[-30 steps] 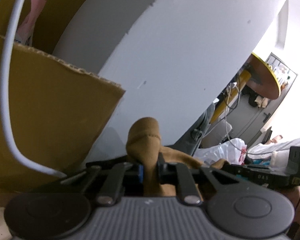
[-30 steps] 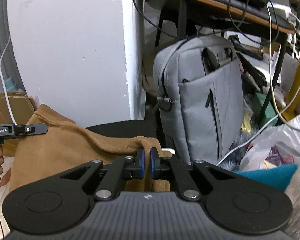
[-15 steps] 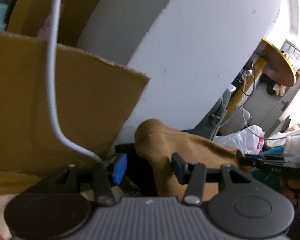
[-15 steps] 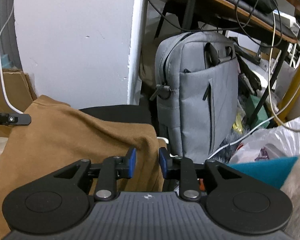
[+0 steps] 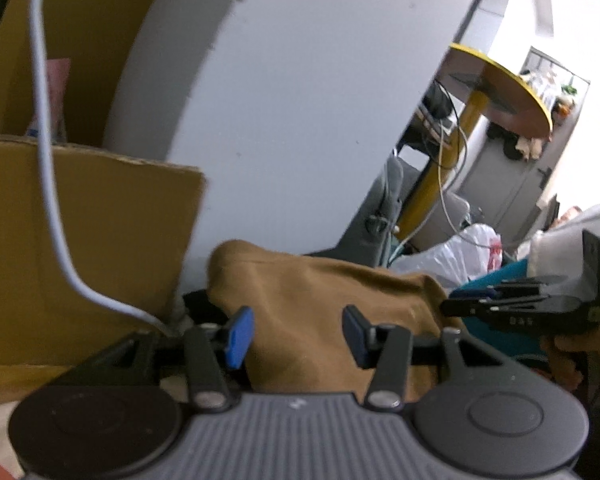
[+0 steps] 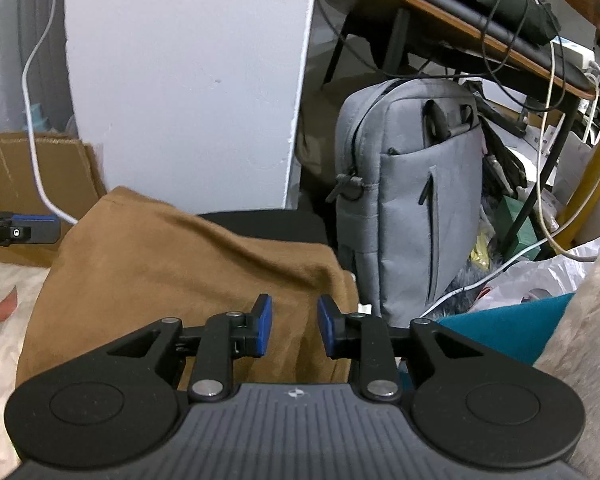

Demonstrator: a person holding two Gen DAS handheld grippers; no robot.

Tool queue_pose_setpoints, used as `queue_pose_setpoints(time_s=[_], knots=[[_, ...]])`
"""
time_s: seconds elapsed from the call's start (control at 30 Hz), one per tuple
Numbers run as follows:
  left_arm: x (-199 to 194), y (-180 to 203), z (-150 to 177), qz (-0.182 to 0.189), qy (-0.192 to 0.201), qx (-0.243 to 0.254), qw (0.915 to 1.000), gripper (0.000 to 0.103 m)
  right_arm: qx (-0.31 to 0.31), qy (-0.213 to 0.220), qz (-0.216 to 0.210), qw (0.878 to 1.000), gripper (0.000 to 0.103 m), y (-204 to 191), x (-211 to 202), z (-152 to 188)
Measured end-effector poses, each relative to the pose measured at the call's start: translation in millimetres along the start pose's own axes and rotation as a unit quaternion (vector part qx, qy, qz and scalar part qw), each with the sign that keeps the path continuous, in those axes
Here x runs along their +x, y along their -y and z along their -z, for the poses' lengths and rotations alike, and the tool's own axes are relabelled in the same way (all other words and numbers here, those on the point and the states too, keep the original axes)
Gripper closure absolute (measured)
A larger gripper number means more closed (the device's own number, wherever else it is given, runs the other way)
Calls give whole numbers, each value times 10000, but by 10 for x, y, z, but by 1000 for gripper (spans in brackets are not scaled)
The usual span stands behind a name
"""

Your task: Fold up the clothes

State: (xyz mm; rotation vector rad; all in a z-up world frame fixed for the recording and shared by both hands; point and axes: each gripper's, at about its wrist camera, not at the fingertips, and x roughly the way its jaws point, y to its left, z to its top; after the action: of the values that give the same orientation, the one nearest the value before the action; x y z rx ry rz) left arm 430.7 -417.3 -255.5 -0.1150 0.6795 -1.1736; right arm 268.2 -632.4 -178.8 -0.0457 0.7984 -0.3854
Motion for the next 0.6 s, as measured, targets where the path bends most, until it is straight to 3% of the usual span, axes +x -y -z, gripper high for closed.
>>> queue_pose_setpoints(time_s=[0.43, 0.6], knots=[[390, -140, 73, -168, -276, -77, 9995, 55, 106, -306, 60, 9995, 75, 55, 359, 67], [503, -173, 98, -142, -304, -61, 9994, 51, 159, -360, 38, 9992, 75, 94, 504, 100]])
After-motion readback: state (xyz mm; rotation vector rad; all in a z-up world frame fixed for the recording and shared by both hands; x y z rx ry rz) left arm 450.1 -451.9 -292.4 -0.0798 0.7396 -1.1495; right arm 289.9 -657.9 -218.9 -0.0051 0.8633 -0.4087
